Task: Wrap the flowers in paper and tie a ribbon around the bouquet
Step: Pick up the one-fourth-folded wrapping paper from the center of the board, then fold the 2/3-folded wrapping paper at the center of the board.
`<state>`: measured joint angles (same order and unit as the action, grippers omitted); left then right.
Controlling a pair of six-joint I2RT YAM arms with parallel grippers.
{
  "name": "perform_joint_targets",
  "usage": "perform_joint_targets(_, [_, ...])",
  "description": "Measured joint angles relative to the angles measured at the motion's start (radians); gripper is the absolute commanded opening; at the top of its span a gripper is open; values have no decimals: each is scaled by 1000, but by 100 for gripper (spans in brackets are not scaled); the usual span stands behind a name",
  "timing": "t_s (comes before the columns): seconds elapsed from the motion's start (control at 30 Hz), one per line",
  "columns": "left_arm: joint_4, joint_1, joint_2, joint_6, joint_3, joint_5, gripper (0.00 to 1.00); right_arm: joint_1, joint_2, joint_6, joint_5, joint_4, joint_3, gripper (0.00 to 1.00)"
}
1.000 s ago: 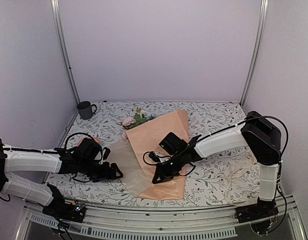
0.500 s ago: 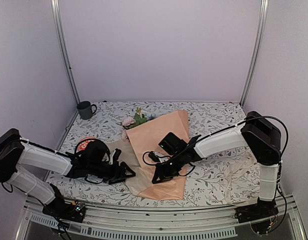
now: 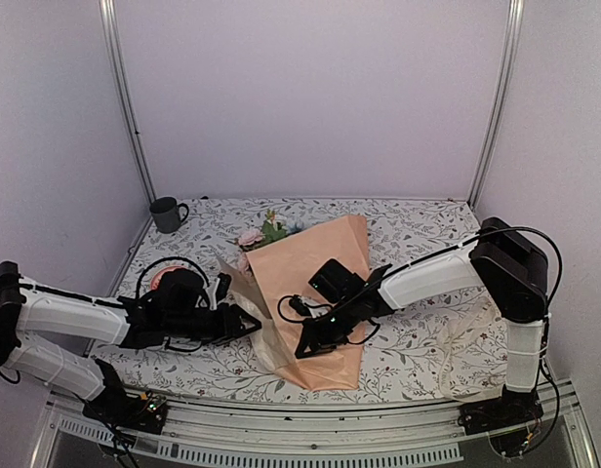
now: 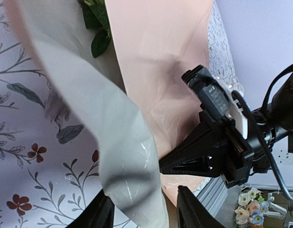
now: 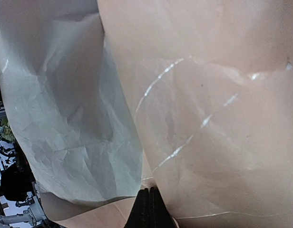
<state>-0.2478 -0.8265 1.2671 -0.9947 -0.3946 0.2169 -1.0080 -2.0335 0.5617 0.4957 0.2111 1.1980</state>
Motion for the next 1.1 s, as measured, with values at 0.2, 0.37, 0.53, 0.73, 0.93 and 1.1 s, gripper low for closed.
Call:
perform_joint_targets(0.2, [-24,0,1,-2,9,-28,56,0,0,3,0,-15,-6,0])
perform_joint_targets(0.37, [-108,0,1,11,46,-52,57,-1,0,4,1,-21,-8,0])
perform_joint_targets(0.53, [-142,0,26,31,41,-77,31,-1,0,4,0,-21,-8,0])
perform_joint_targets(0.73, [-48,-8,135,115,-84,-121,0,-1,1,7,3,-36,-16,0])
perform_joint_targets(0.93, [24,-74,150,249,-223,-147,0,-1,6,26,37,-143,-67,0])
perform_joint_targets(1.1, [45,-89,266,333,-332,-123,0,0,12,56,71,-237,-115,0])
